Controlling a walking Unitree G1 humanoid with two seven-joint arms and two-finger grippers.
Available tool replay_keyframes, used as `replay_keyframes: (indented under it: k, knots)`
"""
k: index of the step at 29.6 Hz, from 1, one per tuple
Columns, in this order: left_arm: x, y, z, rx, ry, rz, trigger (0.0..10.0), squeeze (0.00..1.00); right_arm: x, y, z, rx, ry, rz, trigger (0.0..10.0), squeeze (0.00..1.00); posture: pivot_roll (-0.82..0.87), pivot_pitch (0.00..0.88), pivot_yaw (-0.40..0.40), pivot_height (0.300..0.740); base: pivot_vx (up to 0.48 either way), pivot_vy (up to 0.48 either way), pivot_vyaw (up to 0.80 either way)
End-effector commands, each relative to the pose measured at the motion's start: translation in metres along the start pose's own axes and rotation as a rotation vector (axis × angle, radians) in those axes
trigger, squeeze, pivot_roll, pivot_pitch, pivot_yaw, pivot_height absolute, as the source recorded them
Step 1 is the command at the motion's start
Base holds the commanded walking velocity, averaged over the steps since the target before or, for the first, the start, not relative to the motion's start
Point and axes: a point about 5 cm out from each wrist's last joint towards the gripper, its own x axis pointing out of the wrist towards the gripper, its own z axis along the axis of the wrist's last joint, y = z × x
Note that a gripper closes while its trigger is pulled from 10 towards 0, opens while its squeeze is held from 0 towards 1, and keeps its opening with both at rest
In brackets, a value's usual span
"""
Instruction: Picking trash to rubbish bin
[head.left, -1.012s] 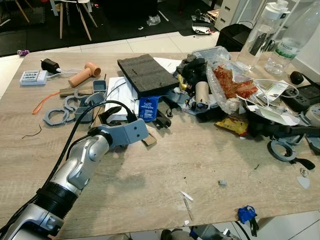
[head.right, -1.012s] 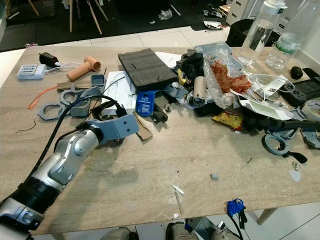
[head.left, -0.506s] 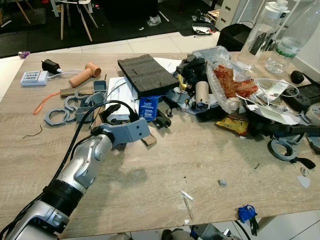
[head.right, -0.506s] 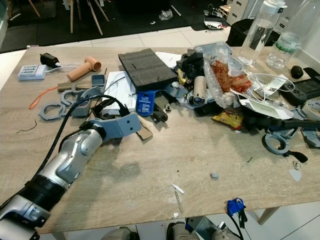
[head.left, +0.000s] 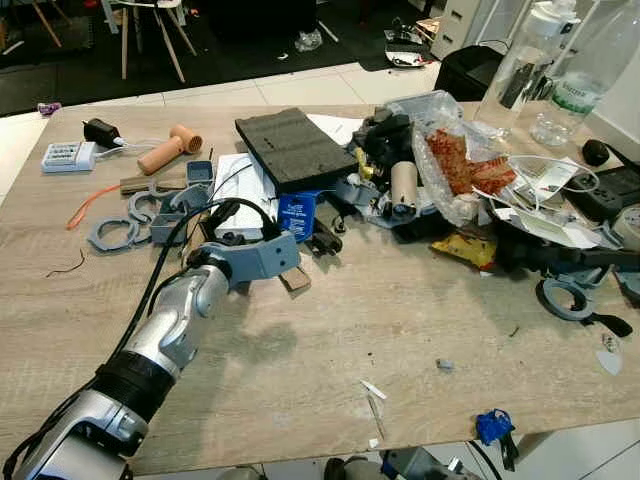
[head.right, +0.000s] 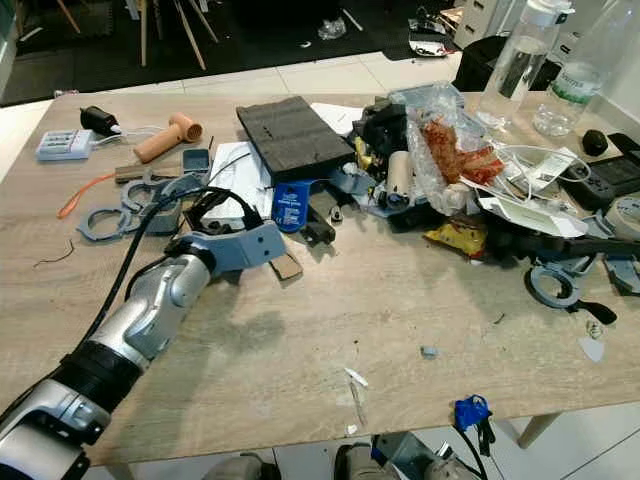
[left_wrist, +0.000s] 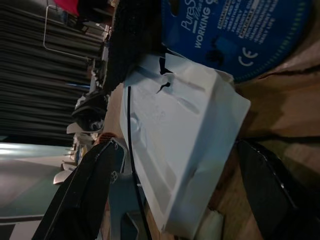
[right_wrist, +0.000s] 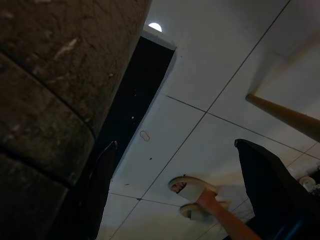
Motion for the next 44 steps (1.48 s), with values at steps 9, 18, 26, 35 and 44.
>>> replay_keyframes:
  k: [9,18,26,35,44]
  knots:
    - [0.003,-0.015,-0.004,0.038,0.032,-0.029,0.0,0.0,0.002,0.018,0.006,0.032,-0.03,0.055,10.0,0.0,0.03,0.152,0.018,0.74,0.0,0.0,0.0]
    - [0.004,-0.015,-0.008,0.03,0.053,0.002,0.0,0.0,0.002,0.017,0.007,0.03,-0.033,0.055,10.0,0.0,0.04,0.149,0.014,0.74,0.0,0.0,0.0]
    - [0.002,-0.012,-0.014,0.013,0.071,0.041,0.0,0.0,0.002,0.017,0.007,0.024,-0.037,0.054,10.0,0.0,0.04,0.147,0.012,0.74,0.0,0.0,0.0]
    - [-0.013,0.034,-0.032,-0.267,0.042,0.239,0.0,0.0,0.002,0.017,0.007,0.017,-0.041,0.052,10.0,0.0,0.04,0.137,0.003,0.74,0.0,0.0,0.0]
    - [-0.029,0.08,-0.034,-0.471,-0.099,0.362,0.2,0.0,0.002,0.016,0.009,0.014,-0.047,0.052,10.0,0.0,0.05,0.137,0.001,0.74,0.0,0.0,0.0]
